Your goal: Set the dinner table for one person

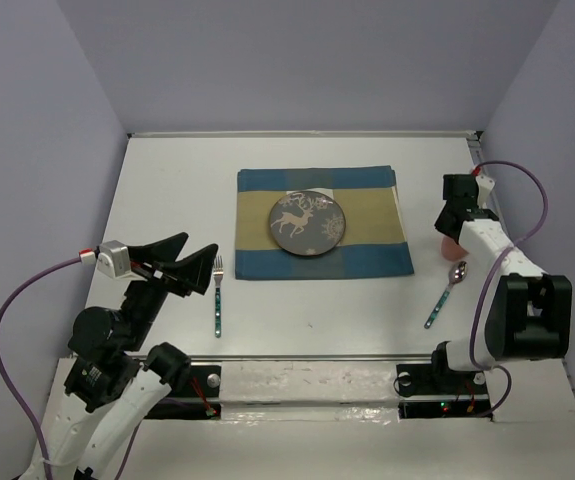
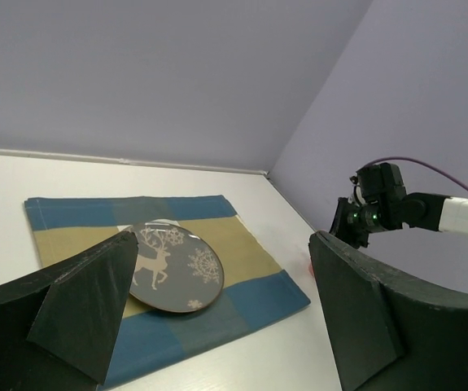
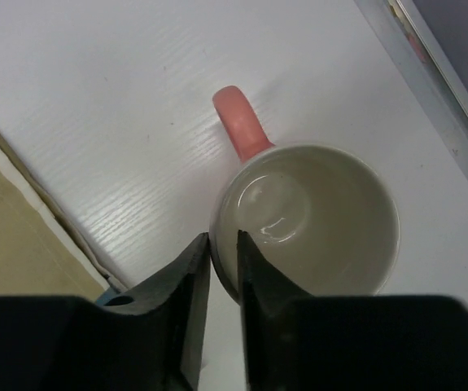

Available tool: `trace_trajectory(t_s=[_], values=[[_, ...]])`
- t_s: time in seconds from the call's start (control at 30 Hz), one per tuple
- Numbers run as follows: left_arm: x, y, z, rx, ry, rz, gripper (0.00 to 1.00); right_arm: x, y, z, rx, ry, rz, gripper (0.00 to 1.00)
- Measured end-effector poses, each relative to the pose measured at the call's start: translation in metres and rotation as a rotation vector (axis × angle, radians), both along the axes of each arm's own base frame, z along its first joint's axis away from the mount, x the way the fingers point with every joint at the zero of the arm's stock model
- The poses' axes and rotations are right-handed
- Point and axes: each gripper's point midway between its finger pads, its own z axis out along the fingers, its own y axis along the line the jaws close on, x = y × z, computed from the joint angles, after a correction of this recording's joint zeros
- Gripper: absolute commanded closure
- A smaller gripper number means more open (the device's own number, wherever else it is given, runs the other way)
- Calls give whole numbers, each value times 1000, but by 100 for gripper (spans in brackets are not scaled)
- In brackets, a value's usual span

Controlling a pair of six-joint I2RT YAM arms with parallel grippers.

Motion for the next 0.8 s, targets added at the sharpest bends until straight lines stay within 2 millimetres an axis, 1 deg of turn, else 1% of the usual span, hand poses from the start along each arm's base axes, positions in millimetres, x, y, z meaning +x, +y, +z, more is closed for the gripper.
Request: trace_trajectory(t_s=[0.03, 0.07, 0.1, 0.33, 0.4, 0.5, 0.53, 0.6, 0.63, 0.7, 0.73, 0.77, 0.8], values=[[0, 0, 0, 0, 1, 0, 3, 0, 0, 0, -1, 1, 2, 89], [0, 0, 0, 0, 1, 1, 3, 1, 0, 0, -2, 0, 6, 96], [0, 0, 0, 0, 1, 2, 3, 1, 0, 1, -4, -2, 7, 100], [0, 0, 0, 0, 2, 2, 4, -1, -3, 5, -26, 2, 9, 100], [0, 0, 0, 1, 2, 2, 3, -2, -1, 13, -28, -13, 25, 100], [1, 0, -1, 4, 6, 3, 3, 6, 9, 43, -50, -65, 85, 100], [2, -1, -2, 5, 8, 3, 4, 13, 16, 56, -56, -92, 113, 100], [3, -1, -3, 7, 12, 4, 4, 36, 41, 84, -67, -147, 201, 100], [4, -1, -3, 9, 14, 4, 3, 47, 54, 94, -67, -169, 243, 100], [5, -1, -4, 12, 18, 8, 3, 73, 85, 110, -56, -210, 338, 100], [6, -1, -5, 13, 20, 10, 4, 81, 92, 114, -53, -224, 361, 100], [7, -1, -5, 14, 23, 13, 4, 96, 112, 115, -44, -231, 418, 100], [7, -1, -5, 15, 24, 17, 4, 107, 125, 115, -36, -231, 463, 100]])
